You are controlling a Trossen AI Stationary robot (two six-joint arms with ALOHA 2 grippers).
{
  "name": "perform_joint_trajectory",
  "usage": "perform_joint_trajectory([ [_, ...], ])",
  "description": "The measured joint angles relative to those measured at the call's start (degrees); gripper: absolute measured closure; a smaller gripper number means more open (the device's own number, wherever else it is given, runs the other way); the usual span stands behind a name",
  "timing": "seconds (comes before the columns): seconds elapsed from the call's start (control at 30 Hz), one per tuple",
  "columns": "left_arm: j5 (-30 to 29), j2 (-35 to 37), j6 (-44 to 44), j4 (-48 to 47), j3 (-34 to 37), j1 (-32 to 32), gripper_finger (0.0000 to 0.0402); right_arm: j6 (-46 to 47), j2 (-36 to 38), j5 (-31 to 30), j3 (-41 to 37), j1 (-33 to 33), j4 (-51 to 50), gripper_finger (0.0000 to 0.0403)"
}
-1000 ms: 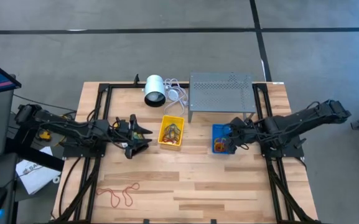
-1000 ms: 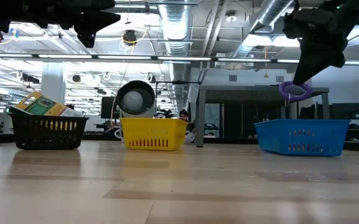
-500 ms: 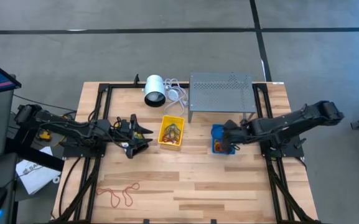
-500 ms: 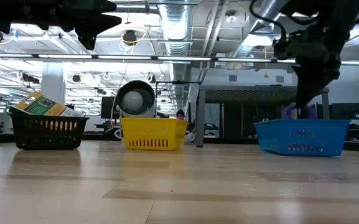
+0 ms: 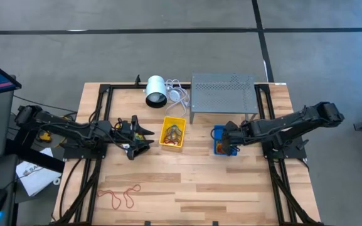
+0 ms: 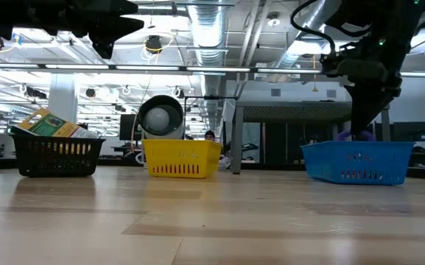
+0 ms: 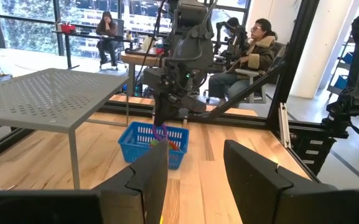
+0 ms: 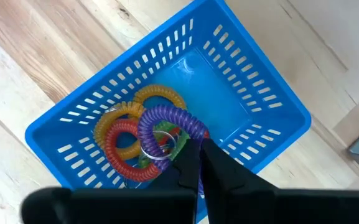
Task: Pick & Place Office Desk Supplies
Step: Put the violet elastic key ring into the blue basket
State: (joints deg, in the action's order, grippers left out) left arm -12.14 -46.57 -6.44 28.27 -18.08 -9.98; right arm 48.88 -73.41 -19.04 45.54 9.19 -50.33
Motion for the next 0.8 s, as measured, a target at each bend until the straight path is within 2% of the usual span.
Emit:
perform_joint_trajectory([
  [0.23, -0.02, 0.0, 0.0, 0.0, 0.0, 0.0, 0.025, 0.15, 0.0, -0.09, 0.0, -0.15, 0.02, 0.0362],
  [0.6, -0.02, 0.0, -0.02, 0.0, 0.0, 0.0, 0.025, 0.13, 0.0, -0.33, 0.0, -2.23, 0.04, 0.0222],
  [0.8, -0.02, 0.0, -0.22, -0.02, 0.0, 0.0, 0.025, -0.01, 0.02, -0.36, 0.0, -1.7, 2.3, 0.0194],
])
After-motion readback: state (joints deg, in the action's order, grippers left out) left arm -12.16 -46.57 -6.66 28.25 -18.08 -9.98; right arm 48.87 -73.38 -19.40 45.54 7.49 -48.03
